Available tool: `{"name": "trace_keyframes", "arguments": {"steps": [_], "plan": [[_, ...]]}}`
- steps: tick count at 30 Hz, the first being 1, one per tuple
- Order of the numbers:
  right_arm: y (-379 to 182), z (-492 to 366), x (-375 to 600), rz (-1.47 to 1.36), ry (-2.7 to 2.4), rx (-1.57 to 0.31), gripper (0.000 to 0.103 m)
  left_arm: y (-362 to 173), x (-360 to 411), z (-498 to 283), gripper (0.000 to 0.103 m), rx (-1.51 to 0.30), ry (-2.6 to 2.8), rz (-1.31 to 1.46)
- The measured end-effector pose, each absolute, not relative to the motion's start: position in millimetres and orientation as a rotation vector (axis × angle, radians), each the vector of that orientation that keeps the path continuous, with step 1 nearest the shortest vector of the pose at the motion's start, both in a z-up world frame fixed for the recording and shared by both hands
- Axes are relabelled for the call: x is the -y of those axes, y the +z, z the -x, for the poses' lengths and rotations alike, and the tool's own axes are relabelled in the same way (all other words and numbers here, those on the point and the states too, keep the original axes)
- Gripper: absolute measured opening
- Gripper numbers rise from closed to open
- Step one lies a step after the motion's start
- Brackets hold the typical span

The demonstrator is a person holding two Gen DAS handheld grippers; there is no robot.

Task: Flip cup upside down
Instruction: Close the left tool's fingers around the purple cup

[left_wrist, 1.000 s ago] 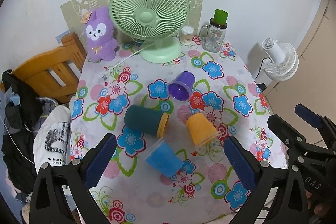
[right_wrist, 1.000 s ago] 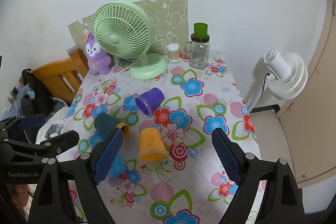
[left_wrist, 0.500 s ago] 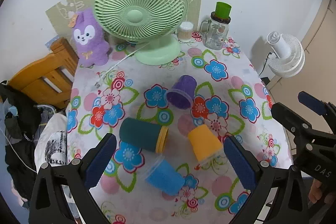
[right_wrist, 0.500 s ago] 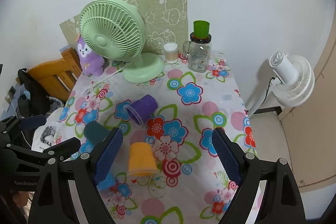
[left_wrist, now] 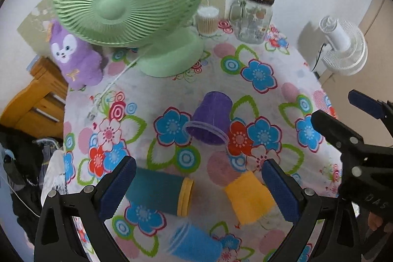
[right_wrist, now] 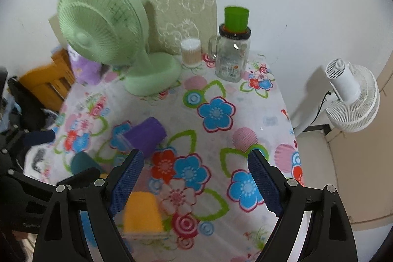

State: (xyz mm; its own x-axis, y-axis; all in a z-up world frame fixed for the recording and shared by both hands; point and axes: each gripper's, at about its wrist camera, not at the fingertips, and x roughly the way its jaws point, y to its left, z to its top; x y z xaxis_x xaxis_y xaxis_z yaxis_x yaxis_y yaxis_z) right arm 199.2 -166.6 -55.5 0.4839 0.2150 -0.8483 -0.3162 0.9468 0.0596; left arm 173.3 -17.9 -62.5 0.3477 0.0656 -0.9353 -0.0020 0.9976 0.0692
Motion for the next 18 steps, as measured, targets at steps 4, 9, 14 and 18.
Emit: {"name": "trace_keyframes", "arguments": {"steps": [4,9,14,18], "plan": [[-80,-216,166,0.112,0.312,-1.057,0.089,-85,22,-193,0.103,-1.241,0.045,-0.107],[-106,-233,167,0.111,0.296,-1.104,0.089,-114,28,-215,0.103,-1.280,0.027,-0.153],[-126,-246,168,0.104,0.285,-1.140,0.089,-141,32,-233,0.103,-1.326,-0.002,-0.151],[-139,-254,167,0.106,0.275,-1.165,0.089,-158,31,-243,0.101,-1.359,-0.005,-0.149]]}}
